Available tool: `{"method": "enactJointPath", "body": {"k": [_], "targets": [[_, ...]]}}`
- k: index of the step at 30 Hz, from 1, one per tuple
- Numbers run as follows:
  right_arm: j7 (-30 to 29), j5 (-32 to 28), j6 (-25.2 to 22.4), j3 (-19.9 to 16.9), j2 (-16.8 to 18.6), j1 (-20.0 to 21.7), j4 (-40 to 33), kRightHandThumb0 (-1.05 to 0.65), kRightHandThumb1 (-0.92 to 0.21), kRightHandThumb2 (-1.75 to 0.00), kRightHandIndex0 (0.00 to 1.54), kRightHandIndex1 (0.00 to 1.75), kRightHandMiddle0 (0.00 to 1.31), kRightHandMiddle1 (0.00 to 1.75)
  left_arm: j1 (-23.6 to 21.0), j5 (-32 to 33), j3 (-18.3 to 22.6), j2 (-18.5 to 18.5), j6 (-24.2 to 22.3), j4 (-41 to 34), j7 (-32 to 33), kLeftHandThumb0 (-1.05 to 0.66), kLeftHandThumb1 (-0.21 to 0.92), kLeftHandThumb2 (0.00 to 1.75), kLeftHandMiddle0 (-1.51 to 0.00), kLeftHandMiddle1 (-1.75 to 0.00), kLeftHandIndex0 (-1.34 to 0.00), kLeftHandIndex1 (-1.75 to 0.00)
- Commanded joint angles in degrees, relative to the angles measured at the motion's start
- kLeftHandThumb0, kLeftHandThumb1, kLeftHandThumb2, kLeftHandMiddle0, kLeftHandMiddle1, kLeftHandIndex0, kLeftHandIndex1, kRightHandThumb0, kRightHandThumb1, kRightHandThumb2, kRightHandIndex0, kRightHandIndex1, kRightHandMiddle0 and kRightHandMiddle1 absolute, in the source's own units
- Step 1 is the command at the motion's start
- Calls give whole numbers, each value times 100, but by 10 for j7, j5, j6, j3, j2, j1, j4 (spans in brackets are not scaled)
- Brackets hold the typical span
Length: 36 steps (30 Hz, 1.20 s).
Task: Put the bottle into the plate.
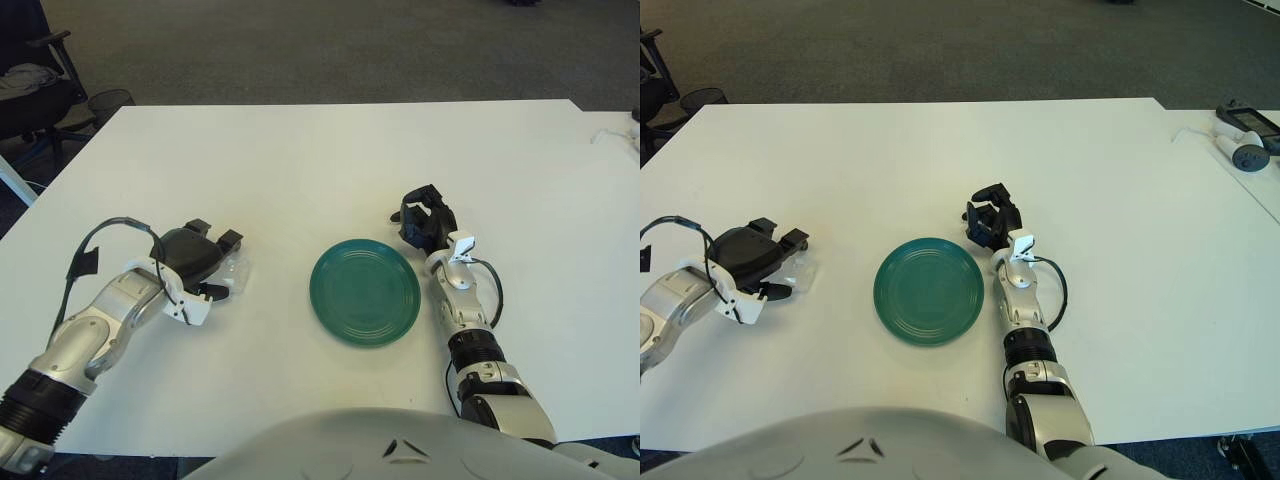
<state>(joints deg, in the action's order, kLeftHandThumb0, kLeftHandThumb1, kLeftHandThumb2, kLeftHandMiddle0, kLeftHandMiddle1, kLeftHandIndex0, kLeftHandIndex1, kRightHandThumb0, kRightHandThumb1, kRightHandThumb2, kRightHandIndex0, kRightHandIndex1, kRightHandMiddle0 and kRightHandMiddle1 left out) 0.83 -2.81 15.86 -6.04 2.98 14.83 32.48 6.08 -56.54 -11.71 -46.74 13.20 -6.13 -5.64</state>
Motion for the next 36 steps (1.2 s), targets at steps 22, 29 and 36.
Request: {"method": "enactJointPath", "body": {"k": [22,29,36], "targets": [[-4,-10,-52,-9,-4,-32,63,-1,-60,-88,50,147,31,173,-59,-15,-27,68,159,169,412,-46,34,128,-110,-175,-58,-175],[-6,-9,-49,-9,-2,-27,72,-1,-60,-88,50,147,31,173,-78,-7,-28,68,170,176,412,-46,34,128,-110,-175,-59,-175],[-7,-9,-45,-9,-3,-19,86,-1,-60,-88,50,147,31,173,-113,29,-10,65,172,134,357,-46,33,129,-110,-175,-59,-175]]}}
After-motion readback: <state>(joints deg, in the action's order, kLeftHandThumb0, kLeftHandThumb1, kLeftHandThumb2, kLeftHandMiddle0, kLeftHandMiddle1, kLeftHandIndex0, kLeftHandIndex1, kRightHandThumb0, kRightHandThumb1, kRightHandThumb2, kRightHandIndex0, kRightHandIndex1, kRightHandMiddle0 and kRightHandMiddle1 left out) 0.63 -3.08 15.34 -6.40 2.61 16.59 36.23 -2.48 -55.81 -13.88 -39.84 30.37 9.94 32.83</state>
